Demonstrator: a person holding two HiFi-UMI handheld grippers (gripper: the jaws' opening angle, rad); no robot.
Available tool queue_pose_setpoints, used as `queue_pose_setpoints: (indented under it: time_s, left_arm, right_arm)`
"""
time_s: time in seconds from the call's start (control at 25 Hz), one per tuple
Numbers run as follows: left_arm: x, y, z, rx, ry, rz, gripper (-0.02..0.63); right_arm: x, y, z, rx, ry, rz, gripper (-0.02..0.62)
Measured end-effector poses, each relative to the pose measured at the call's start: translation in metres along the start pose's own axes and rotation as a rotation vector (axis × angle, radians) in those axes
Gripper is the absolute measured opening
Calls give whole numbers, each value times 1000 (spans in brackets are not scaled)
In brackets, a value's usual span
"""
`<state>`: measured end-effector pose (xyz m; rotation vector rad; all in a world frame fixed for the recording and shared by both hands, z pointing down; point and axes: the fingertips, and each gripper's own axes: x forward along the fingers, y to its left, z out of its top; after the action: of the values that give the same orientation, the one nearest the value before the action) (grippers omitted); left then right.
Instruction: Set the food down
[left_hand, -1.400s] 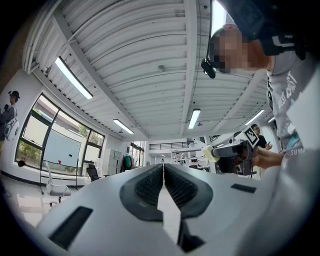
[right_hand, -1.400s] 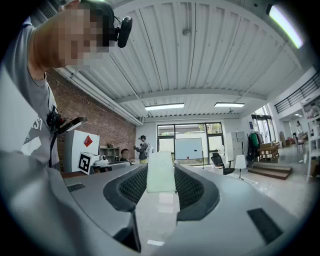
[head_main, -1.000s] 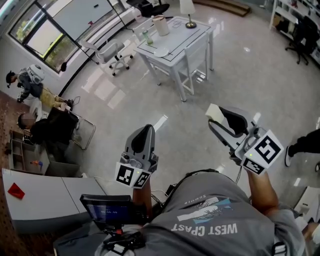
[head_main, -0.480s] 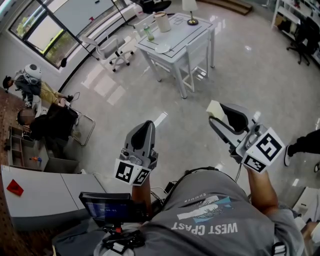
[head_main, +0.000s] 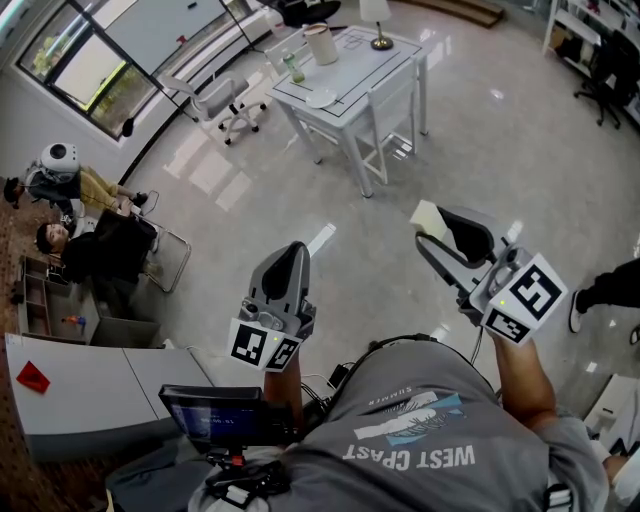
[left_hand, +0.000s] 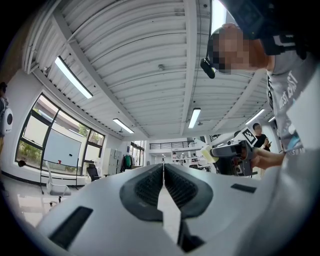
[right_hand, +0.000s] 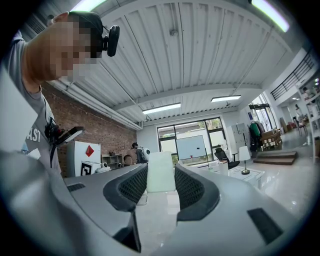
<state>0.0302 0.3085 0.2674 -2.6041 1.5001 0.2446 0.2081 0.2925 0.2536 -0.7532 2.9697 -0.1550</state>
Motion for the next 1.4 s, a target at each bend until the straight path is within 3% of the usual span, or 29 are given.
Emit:
queue_pose_setpoints:
  time_s: [0.8,1.08,1.4]
  left_arm:
    - [55,-40,-18,31,26,30,11]
    - [59,-16,-18,27,26,24,12]
    - [60,46,-15,21,21,-3,11]
  right_arm:
    - [-34,-61,-3,14,2,40,166]
    - [-12,-65,-3,14,6,30,167]
    - [48,-64,1,5,12,1,166]
